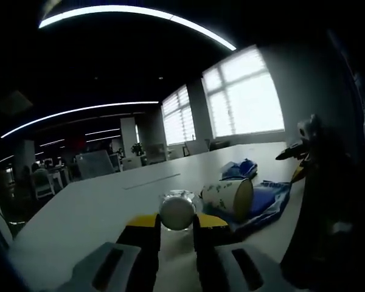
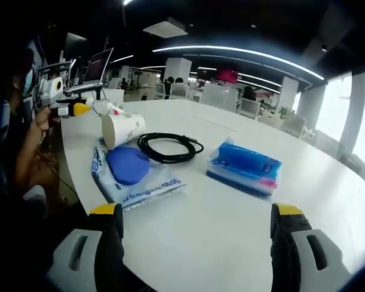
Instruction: Arrange the tabletop items into an orderly group along one side of the table until the central work area is clear of visible clutter.
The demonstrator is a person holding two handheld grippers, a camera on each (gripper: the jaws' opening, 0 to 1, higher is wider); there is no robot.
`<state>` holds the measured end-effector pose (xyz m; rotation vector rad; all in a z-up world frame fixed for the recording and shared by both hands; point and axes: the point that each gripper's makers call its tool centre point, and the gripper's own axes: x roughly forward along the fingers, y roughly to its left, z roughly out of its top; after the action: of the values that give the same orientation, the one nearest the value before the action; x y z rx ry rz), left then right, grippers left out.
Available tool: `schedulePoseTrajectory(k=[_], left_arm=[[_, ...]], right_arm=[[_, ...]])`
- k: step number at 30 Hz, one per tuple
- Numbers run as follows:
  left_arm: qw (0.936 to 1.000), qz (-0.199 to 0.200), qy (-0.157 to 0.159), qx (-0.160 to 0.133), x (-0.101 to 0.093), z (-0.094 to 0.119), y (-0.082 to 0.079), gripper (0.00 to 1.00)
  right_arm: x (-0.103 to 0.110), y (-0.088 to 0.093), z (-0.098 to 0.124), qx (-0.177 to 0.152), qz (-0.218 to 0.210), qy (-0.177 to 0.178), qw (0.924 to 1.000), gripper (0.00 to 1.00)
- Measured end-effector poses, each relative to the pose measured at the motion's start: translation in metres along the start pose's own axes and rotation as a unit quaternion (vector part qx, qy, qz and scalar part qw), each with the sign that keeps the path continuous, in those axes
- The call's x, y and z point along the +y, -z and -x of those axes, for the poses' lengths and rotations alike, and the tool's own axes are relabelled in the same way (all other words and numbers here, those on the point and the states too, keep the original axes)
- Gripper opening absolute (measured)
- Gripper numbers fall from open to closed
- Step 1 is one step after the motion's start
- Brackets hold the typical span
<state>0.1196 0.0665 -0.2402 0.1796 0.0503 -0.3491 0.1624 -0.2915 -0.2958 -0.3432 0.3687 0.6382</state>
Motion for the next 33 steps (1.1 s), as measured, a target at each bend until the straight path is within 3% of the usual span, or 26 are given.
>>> schedulePoseTrajectory(k=[33], left_arm=[[0.9992, -0.015, -0.007, -0.037, 0.005, 0.007, -0.041, 0.19]], right_arm=[[-0.005, 0.008, 0.004, -0.001, -0.013, 0.003, 0.9999, 0.97]])
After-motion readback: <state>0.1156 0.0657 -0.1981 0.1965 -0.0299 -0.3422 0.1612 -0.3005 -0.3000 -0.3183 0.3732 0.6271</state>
